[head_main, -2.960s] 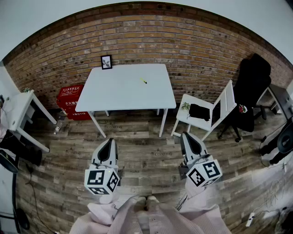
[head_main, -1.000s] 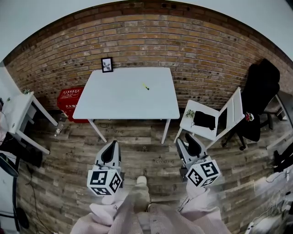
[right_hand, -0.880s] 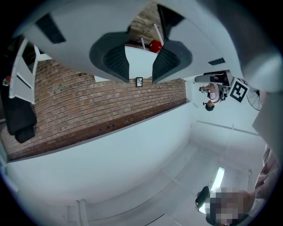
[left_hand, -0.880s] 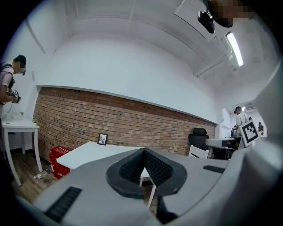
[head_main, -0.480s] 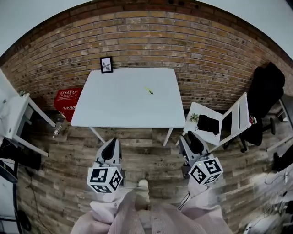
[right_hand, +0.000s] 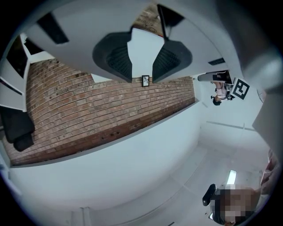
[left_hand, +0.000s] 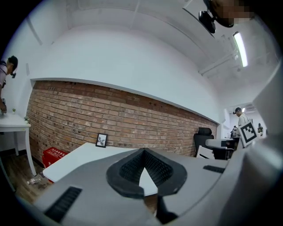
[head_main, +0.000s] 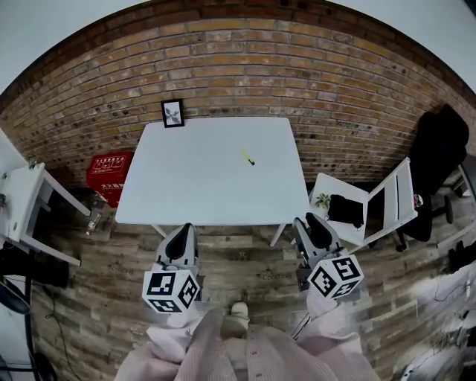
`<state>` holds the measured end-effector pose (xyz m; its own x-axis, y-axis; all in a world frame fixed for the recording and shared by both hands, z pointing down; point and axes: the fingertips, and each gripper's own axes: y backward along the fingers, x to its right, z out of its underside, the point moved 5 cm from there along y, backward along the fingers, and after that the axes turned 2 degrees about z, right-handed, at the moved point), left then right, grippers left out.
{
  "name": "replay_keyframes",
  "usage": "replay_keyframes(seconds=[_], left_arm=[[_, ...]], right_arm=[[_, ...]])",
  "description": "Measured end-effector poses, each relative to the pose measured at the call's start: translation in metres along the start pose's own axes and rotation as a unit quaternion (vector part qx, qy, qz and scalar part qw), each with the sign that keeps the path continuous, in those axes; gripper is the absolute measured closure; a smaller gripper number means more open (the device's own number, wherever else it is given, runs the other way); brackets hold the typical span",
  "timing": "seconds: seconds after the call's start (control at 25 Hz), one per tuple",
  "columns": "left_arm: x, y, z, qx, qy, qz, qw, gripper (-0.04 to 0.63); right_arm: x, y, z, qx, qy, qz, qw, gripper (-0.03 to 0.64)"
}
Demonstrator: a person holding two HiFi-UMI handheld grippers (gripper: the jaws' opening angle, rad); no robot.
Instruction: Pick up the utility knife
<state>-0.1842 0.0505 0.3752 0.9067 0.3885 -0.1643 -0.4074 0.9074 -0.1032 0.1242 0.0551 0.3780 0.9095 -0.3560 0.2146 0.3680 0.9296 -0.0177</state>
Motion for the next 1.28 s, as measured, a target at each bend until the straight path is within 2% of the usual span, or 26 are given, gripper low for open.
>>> replay_keyframes(seconds=[0.32, 0.76, 0.96, 1.28], left_arm=[[-0.016, -0.039, 0.001, -0.012, 0.0, 0.019, 0.9997, 0.601], [-0.036, -0.08, 0.014, -0.035, 0.024, 0.01, 0.9991, 0.601], [-0.051, -0.117, 0.014, -0.041, 0.028, 0.002, 0.9988, 0.601], [-0.065, -0.184, 0.022, -0.073, 0.038, -0.006, 0.9966, 0.601]], right_arm=[[0.008, -0.036, 0.001, 0.001, -0.008, 0.01, 1.0, 0.471], [0.027, -0.085, 0.014, -0.025, -0.018, 0.004, 1.0, 0.471], [0.047, -0.123, 0.017, -0.035, -0.023, -0.001, 0.999, 0.471], [0.082, -0.189, 0.023, -0.066, -0.035, -0.013, 0.997, 0.471]])
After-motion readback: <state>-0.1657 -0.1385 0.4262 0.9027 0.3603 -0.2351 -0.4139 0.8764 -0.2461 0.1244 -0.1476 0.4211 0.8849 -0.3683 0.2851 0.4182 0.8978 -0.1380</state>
